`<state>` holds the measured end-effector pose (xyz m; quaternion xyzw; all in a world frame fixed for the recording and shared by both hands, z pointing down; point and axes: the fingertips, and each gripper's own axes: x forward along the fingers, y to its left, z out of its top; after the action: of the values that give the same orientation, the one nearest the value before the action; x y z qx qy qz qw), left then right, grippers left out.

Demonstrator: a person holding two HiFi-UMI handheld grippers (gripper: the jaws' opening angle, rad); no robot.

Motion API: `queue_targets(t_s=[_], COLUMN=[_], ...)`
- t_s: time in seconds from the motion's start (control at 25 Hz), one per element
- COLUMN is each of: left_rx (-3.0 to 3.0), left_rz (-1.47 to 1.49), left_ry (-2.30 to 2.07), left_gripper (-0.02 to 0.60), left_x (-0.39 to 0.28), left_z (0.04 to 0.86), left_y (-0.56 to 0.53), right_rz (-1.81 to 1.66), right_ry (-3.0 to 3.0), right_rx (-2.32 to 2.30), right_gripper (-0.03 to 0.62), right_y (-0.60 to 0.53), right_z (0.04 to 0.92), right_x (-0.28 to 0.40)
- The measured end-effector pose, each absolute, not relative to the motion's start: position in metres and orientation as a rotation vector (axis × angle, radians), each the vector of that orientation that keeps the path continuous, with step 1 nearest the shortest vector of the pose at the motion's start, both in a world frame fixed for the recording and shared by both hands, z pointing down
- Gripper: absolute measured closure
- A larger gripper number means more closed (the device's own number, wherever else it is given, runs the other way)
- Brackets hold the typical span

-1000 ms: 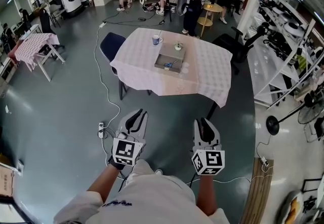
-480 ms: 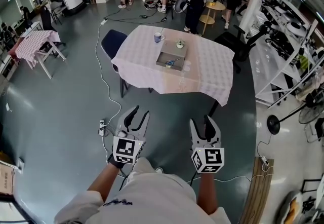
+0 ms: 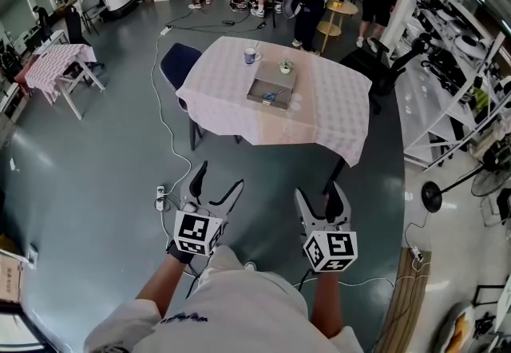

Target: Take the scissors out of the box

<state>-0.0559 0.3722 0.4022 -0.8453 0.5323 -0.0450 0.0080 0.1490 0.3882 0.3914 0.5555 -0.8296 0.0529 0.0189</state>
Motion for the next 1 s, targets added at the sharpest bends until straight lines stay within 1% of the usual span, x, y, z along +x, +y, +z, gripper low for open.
queue_targets(t_s=[0.12, 0.2, 0.28, 0.36, 0.56, 0.76, 1.0], left_rx=[-2.684, -2.701, -2.719, -2.738, -2.723, -2.709, -2.711], left_rz=[-0.156, -0.175, -0.187, -0.195, -0.202, -0.07, -0.054], left_ry=[1.63, 1.587, 1.551, 1.527, 1.542, 1.529, 1.518], left_gripper=[0.125, 0.074, 0.021, -0.009, -0.009, -0.008, -0.008], left_x=[-0.047, -0.041, -0.036, -0.034, -0.041, -0.05, -0.046], left_z=[0.405, 0.408, 0.412, 0.415, 0.414, 0.402, 0.406], left_y=[0.372, 0.374, 0.376, 0.378, 0.379, 0.384, 0.395], right_rz=[0.188, 0.191, 0.181, 0.165, 0.142, 0.16, 0.209], right_ry=[-2.573, -2.574, -2.578, -2.579, -2.579, -2.585, -2.595], right_rx=[1.725, 1.727, 1.726, 1.729, 1.727, 1.727, 1.725], right_gripper=[0.198, 0.114, 0.049, 0.008, 0.002, 0.002, 0.008], right_y=[0.385, 0.383, 0.381, 0.38, 0.378, 0.378, 0.382], right_z=[0.394, 0.395, 0.396, 0.396, 0.393, 0.396, 0.4], right_x=[0.149, 0.148, 0.147, 0.146, 0.146, 0.146, 0.147])
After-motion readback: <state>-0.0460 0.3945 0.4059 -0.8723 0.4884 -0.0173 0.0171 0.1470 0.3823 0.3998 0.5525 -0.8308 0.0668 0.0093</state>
